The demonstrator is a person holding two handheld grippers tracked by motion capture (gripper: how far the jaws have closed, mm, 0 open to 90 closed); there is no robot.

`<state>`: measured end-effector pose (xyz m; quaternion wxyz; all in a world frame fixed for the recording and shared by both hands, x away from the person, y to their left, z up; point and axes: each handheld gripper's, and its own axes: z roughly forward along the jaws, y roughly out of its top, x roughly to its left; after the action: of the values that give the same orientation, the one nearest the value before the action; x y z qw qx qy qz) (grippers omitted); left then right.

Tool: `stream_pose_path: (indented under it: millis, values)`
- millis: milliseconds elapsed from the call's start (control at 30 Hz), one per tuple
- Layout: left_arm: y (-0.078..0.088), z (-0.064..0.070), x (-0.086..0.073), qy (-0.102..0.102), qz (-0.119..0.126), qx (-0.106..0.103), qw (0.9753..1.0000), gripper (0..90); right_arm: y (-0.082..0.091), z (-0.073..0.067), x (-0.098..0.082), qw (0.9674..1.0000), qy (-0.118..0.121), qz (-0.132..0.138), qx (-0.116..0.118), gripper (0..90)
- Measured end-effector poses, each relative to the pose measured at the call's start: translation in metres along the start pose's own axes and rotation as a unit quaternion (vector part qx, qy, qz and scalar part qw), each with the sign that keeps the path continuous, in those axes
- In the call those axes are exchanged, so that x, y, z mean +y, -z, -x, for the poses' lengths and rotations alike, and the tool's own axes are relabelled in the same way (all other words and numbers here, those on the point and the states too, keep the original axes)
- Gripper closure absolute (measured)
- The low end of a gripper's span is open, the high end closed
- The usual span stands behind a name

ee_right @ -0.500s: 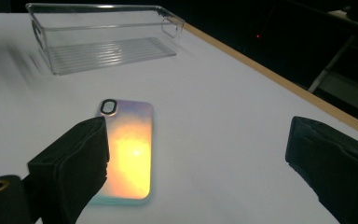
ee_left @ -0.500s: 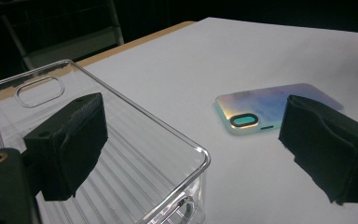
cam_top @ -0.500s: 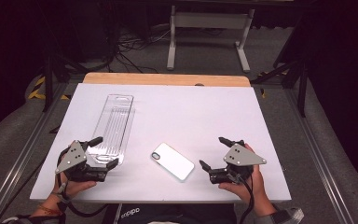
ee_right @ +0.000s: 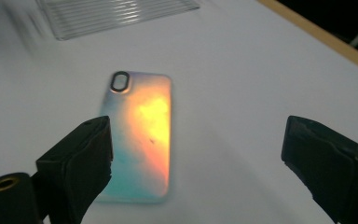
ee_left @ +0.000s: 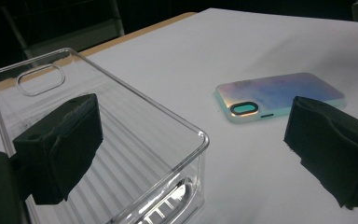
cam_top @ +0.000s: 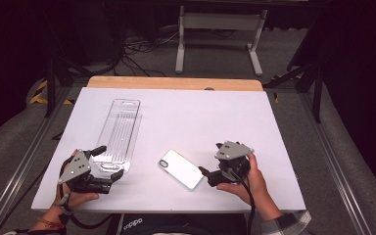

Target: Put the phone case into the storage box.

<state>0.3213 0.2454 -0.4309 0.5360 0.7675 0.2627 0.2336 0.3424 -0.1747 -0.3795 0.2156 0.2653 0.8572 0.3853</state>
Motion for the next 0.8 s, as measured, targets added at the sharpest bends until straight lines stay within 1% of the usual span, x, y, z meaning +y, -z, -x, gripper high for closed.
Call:
stream_pose_path:
  millis: [33,67,100,133,167,200,233,267,367,400,467,500,600,633,700,733,767,800]
  values:
    - [0.002,0.001,0.000,-0.002,-0.001,0.003,1.0000,4.9,-0.007,0.000,0.005,0.9999,-0.003,-0.013,0.009,10.4]
    - [0.004,0.001,-0.001,-0.003,-0.003,0.004,1.0000,4.9,-0.015,0.000,0.010,0.9996,-0.004,-0.028,0.008,10.3]
    - [0.005,0.001,-0.001,-0.003,-0.003,0.006,1.0000,5.0,-0.023,-0.002,0.015,0.9990,-0.005,-0.041,0.014,10.0]
    - [0.006,0.001,-0.002,-0.003,-0.001,0.009,1.0000,5.1,-0.031,-0.002,0.019,0.9977,-0.003,-0.060,0.030,10.2]
    - [0.006,0.001,-0.002,-0.005,-0.002,0.011,0.9999,5.1,-0.042,-0.004,0.024,0.9957,0.001,-0.084,0.039,10.2]
    - [0.007,0.001,-0.003,-0.005,-0.010,0.009,0.9999,5.1,-0.048,-0.005,0.027,0.9946,0.005,-0.095,0.043,10.2]
    - [0.007,0.001,-0.004,-0.003,-0.008,0.010,0.9999,5.1,-0.061,-0.007,0.032,0.9919,0.011,-0.113,0.056,11.0]
    - [0.007,0.001,-0.005,-0.003,-0.011,0.012,0.9999,5.2,-0.066,-0.007,0.034,0.9905,0.011,-0.124,0.057,12.0]
    - [0.009,0.001,-0.007,-0.002,-0.015,0.014,0.9998,5.3,-0.093,-0.008,0.043,0.9848,-0.004,-0.158,0.072,12.0]
    - [0.009,0.001,-0.007,-0.002,-0.015,0.014,0.9998,5.4,-0.099,-0.010,0.045,0.9840,-0.005,-0.164,0.070,12.0]
    - [0.010,0.001,-0.007,-0.007,-0.017,0.019,0.9997,5.5,-0.110,-0.012,0.049,0.9818,-0.006,-0.174,0.077,12.0]
    - [0.010,0.002,-0.007,-0.004,-0.021,0.015,0.9997,5.5,-0.114,-0.013,0.050,0.9814,-0.004,-0.176,0.077,12.0]
    - [0.009,0.003,-0.009,-0.005,-0.023,0.014,0.9996,5.8,-0.129,-0.017,0.052,0.9772,-0.004,-0.196,0.082,12.0]
    - [0.009,0.003,-0.009,-0.005,-0.024,0.013,0.9996,5.8,-0.134,-0.018,0.053,0.9764,0.000,-0.200,0.082,12.0]
    - [0.009,0.003,-0.009,-0.002,-0.025,0.013,0.9996,6.0,-0.142,-0.022,0.054,0.9747,-0.003,-0.205,0.090,12.1]
    - [0.009,0.003,-0.008,-0.003,-0.025,0.012,0.9996,6.1,-0.147,-0.024,0.055,0.9744,0.000,-0.206,0.089,12.1]
    - [0.009,0.003,-0.008,-0.003,-0.025,0.012,0.9996,6.2,-0.147,-0.024,0.055,0.9744,0.000,-0.206,0.089,12.1]
    - [0.008,0.004,-0.008,-0.004,-0.025,0.011,0.9996,6.2,-0.151,-0.027,0.055,0.9733,0.001,-0.211,0.092,11.8]
